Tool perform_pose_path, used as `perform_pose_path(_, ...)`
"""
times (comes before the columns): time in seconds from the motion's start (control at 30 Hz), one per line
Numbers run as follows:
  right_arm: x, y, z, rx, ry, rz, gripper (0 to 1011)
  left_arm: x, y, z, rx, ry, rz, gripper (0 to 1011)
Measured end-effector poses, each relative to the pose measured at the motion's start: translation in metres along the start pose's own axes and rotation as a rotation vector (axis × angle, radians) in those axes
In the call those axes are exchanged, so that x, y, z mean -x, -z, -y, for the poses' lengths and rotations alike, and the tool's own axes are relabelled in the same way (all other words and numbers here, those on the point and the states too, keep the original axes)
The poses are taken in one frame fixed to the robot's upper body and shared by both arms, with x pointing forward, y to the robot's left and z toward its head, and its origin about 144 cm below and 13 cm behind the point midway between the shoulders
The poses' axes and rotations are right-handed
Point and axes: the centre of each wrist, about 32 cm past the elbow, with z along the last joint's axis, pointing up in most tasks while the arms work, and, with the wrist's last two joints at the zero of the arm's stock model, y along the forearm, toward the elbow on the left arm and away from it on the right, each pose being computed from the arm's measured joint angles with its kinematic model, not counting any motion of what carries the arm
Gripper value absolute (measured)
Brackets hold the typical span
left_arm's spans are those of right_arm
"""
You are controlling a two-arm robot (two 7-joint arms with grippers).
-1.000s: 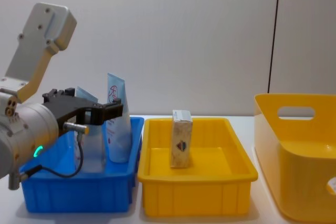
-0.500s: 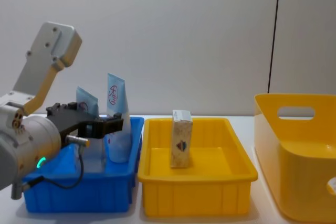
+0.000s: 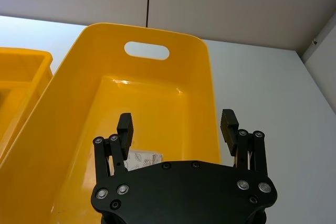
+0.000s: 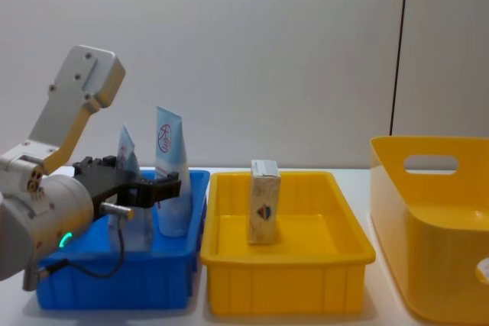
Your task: Bimanual collaborative sorting of washing and personal care products
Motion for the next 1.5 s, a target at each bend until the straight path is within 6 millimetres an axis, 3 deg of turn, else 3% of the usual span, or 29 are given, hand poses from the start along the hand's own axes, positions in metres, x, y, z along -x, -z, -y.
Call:
perform_pose_path(0.77,0.0,0.0,0.0,0.0,0.0,0.0,1000,-0.004,0.003,0.009,-0.005,0.005,0.026,996)
perform_pose_path(1.0,0.0,0.0,0.0,0.0,0.0,0.0,1000,-0.004,0.003,0.01,-0.006,0.005,0.03,859)
perform_pose_path(1.17,0.0,0.0,0.0,0.0,0.0,0.0,1000,-0.004,0.003,0.01,-0.006,0.006,0.031,692)
perform_pose_path(1.5,0.0,0.0,0.0,0.0,0.0,0.0,1000,-0.005,0.003,0.011,-0.006,0.006,0.033,564)
